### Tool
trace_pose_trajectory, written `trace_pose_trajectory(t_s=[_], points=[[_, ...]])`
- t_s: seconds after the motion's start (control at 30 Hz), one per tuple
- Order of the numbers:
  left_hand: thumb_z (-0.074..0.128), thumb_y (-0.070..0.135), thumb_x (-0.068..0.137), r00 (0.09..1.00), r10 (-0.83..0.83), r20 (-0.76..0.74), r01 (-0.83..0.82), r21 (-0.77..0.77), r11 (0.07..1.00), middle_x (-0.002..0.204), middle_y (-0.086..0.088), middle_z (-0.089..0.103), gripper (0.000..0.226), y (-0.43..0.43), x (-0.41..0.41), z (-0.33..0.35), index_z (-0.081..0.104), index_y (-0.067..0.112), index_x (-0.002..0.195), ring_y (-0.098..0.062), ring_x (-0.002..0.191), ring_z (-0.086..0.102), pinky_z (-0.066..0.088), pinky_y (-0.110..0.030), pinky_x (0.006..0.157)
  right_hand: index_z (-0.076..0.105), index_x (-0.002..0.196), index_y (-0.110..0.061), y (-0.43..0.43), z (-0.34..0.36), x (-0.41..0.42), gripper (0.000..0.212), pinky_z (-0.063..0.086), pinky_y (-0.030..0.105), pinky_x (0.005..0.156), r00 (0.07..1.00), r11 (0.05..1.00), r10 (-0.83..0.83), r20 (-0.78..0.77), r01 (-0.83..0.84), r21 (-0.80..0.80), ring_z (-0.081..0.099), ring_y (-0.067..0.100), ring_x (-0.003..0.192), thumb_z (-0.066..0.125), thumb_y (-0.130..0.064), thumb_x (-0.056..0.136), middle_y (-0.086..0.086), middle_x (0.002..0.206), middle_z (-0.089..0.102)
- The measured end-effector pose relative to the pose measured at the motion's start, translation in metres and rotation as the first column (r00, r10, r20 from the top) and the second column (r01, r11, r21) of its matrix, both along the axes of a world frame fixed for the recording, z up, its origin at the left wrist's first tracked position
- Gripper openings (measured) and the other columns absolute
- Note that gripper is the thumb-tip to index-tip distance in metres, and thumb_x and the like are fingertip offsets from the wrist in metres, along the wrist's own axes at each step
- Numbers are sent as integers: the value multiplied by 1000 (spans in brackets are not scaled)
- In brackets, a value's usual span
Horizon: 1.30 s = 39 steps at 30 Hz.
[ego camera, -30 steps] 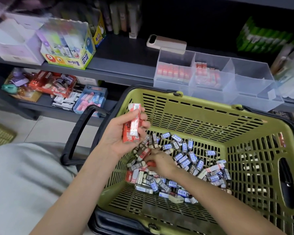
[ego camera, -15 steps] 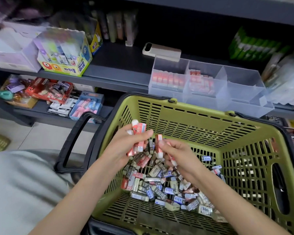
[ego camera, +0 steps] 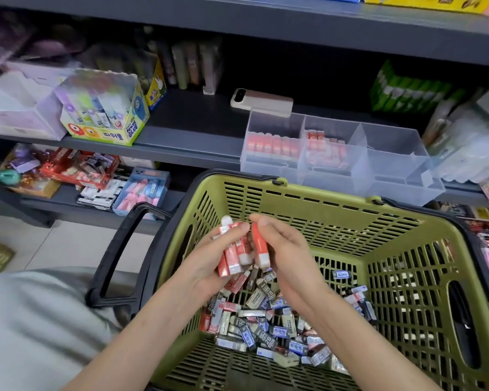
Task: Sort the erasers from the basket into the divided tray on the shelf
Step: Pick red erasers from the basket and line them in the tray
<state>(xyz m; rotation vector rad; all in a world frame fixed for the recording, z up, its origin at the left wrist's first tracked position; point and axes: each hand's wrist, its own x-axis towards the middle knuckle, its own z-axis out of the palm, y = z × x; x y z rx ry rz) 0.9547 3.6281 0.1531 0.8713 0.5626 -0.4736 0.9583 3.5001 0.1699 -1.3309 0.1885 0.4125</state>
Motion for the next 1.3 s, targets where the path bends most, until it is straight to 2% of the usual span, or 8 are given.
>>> trace_pose_trajectory(t_s=[0.37,0.43,0.53,0.6,0.87,1.03,1.17,1.3], points=[[76,13,59,975,-200,101,192,84,978,74,-11,66,34,4,-5,6,67,8,91,-20,54,56,42,-23,44,72,75,-13,-5,-23,22,21,50,24,60,999,998,34,5,-34,47,61,13,63,71,-34,73,3,70,68],[72,8,60,996,-46,77,47,-12,999,69,-9,67,19,8,-1,10,72,10,79,-17,50,59,46,-20,39,70,82,-6,-10,-52,26,28,51,29,66,994,973,104,-28,-107,-206,60,17,68,61,-31,88,5,74,68],[75,9,60,969,247,15,-234,-270,934,73,-9,66,15,22,6,13,71,10,74,-15,52,61,46,-18,36,63,68,-5,-13,-110,15,33,57,39,75,895,657,386,-224,-437,-614,65,22,72,57,-26,92,13,86,71],[90,4,44,948,318,-10,-288,-456,842,75,-9,66,48,29,6,15,66,8,85,-17,56,63,46,-18,36,64,76,0,-8,-142,7,34,56,36,72,835,481,474,-279,-511,-713,58,17,57,57,-30,92,13,76,68],[96,2,24,957,283,70,-214,-491,845,74,-9,66,59,30,4,19,72,4,77,-17,58,64,48,-20,36,37,60,-19,23,-167,9,57,37,24,46,833,47,518,-194,-255,-966,48,15,56,57,-71,72,-3,73,51],[96,3,23,955,287,77,-213,-496,842,73,-9,66,58,30,3,20,73,4,77,-16,58,64,47,-19,37,58,86,-13,17,-178,15,47,43,26,60,747,66,635,-197,-307,-949,58,19,83,73,-54,69,4,127,51],[95,3,25,958,279,70,-216,-467,857,74,-10,65,57,29,3,20,72,4,76,-17,58,63,47,-20,36,49,92,-23,9,-174,10,41,43,24,58,706,191,685,-181,-413,-890,60,13,82,78,-40,68,-11,86,59],[73,10,58,958,280,60,-249,-306,919,70,-8,65,34,26,3,16,60,7,90,-17,56,64,51,-24,43,48,92,-23,2,-148,5,41,47,24,64,787,491,608,-104,-477,-729,65,12,81,82,-31,68,-8,89,66]])
